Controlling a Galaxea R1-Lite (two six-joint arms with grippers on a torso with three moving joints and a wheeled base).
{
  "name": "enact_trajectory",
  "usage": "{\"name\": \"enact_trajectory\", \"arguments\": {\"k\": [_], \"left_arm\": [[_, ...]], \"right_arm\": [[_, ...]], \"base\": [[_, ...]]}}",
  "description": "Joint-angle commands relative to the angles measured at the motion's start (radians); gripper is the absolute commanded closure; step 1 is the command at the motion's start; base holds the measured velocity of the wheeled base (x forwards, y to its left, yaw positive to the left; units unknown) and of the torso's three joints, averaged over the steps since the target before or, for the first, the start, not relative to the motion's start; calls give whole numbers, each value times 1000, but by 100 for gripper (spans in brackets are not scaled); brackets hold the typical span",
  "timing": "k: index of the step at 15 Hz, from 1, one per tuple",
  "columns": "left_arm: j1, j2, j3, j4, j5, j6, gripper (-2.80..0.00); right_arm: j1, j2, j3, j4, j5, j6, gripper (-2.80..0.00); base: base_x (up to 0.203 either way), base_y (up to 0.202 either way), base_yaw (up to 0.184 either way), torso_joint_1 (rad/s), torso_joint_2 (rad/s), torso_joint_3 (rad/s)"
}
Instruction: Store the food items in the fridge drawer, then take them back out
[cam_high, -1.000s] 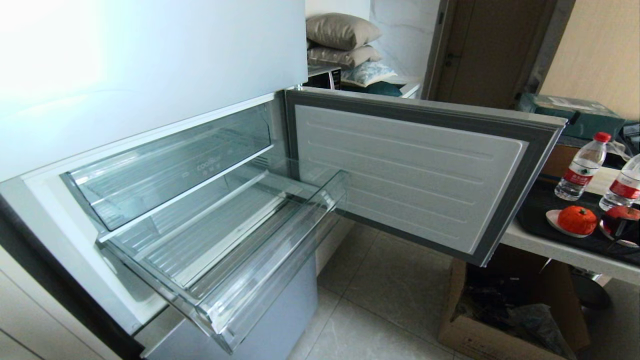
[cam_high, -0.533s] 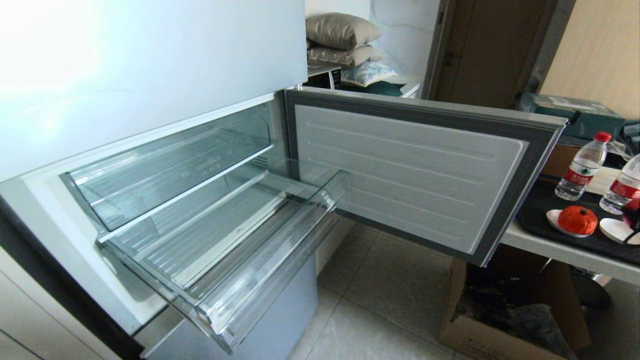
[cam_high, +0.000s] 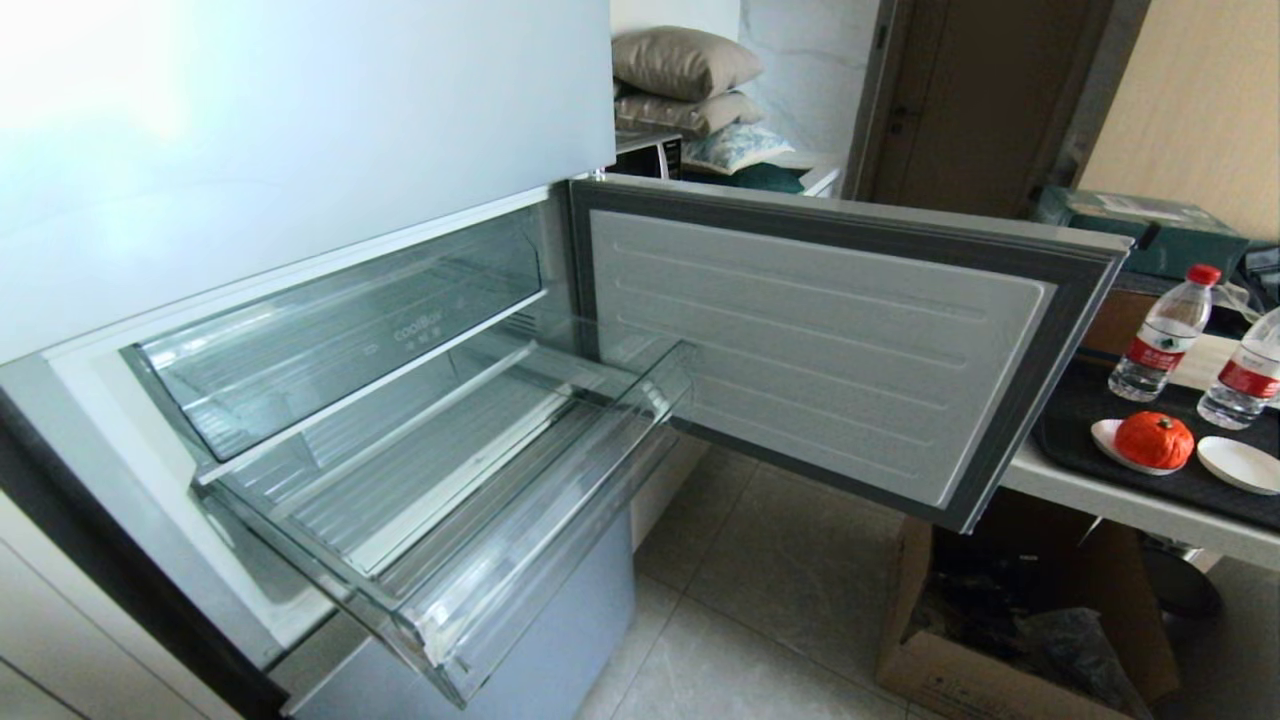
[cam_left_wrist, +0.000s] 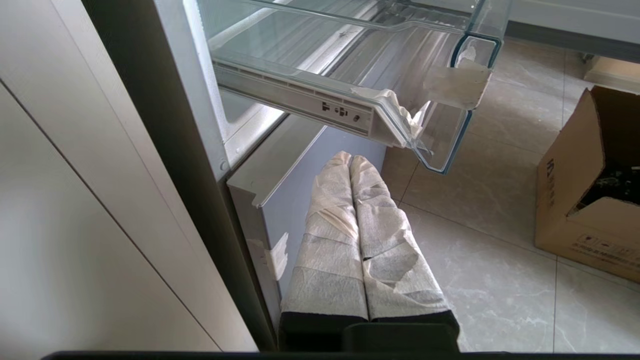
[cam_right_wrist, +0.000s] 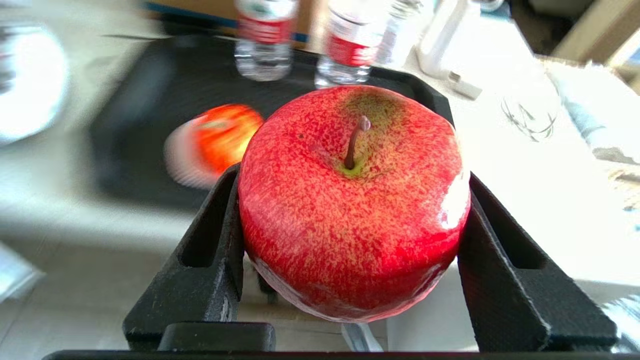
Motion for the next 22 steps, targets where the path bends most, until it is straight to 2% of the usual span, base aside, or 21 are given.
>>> {"name": "enact_trajectory", "arguments": {"k": [1,3,5,9,11,12,14,16,17,20,22], "left_arm": [[0,1,0,0,0,0,0],[0,0,0,0,0,0,0],[0,0,0,0,0,0,0],[0,0,0,1,0,0,0],[0,1,0,0,0,0,0],[0,0,0,0,0,0,0],[0,1,0,0,0,0,0],[0,1,0,0,0,0,0],[0,0,0,1,0,0,0],[0,0,0,0,0,0,0],[0,0,0,1,0,0,0]], "right_arm": [[-1,-288,165,-3,39,-11,0],[3,-439,339,-2,116,-23,0],[24,-546,446,-3,156,-28,0],[88,-707,623,-7,173,-21,0],[186,-780,678,-6,160,-21,0],[249,-817,710,-3,130,-21,0],[414,-892,729,48,-2,5,0],[580,-1033,734,159,-151,37,0],[637,-1114,735,241,-195,46,0],[734,-1368,738,538,-260,65,0],[783,-1503,739,639,-281,109,0]], "base": [[0,0,0,0,0,0],[0,0,0,0,0,0],[0,0,0,0,0,0],[0,0,0,0,0,0],[0,0,0,0,0,0],[0,0,0,0,0,0],[0,0,0,0,0,0],[0,0,0,0,0,0],[0,0,0,0,0,0],[0,0,0,0,0,0],[0,0,0,0,0,0]]}}
